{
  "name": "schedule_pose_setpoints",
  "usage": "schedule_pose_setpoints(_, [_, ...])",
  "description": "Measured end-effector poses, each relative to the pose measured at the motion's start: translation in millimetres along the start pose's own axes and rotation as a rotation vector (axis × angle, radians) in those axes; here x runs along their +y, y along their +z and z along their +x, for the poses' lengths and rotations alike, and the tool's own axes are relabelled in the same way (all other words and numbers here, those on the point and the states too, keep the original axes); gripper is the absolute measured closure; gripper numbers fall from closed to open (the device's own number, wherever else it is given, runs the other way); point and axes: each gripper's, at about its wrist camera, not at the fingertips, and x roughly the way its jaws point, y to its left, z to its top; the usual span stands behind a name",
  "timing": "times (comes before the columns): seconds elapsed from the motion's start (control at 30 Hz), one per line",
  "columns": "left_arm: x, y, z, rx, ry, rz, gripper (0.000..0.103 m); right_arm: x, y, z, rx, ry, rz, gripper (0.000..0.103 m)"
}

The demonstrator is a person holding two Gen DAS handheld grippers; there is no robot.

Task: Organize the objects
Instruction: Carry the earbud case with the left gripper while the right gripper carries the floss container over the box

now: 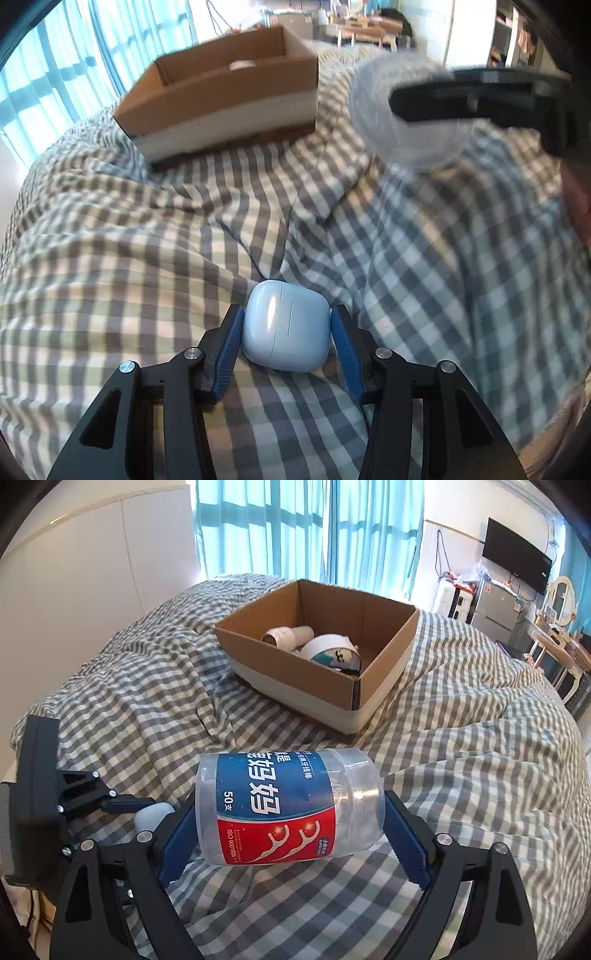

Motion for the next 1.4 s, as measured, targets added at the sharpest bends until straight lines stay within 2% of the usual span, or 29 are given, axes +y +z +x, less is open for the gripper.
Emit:
schedule_pose_setpoints(0.27, [21.5, 23.7, -49.9, -0.142, 0.01, -0.08, 0.054, 7.7, 10.8, -23.5, -0.033, -0.068, -0.028, 0.012])
schedule_pose_setpoints(0.5, [64.6, 71.9, -86.5, -0.265, 0.051, -0.142, 0.054, 13.1, 36.5, -42.9, -0.095, -0.097, -0.045, 0.012])
schedule_pose_setpoints(0.7, [92.1, 125.2, -101.0, -0.342, 0.09, -0.15, 0.054, 15.7, 75.6, -53.7, -0.157, -0.125, -0.059, 0.013])
schedule_pose_setpoints(0.87, [108.8, 169.9, -104.8, -0.395, 0.101, -0.143, 0.054, 2.7, 125.9, -64.3, -0.232, -0.148, -0.017, 0.013])
schedule_pose_setpoints(1.0, [115.0, 208.4, -95.4, -0.441, 0.13, -0.114, 0.054, -9.1, 166.4, -66.4, -0.288, -0.168, 0.005, 0.013])
schedule_pose_setpoints(1.13, [126.2, 238.6, -65.8, -0.444, 0.087, -0.122, 0.054, -26.6, 200.3, -53.4, -0.331, -0.19, 0.055, 0.013])
schedule_pose_setpoints(1.33, [146.1, 281.1, -8.9, -0.416, 0.101, -0.133, 0.054, -70.6, 232.2, 4.5, -0.328, -0.16, 0.293, 0.013])
schedule_pose_setpoints(1.4, [151.4, 285.0, 8.6, -0.404, 0.05, -0.146, 0.054, -80.7, 231.1, 26.5, -0.324, -0.16, 0.356, 0.013])
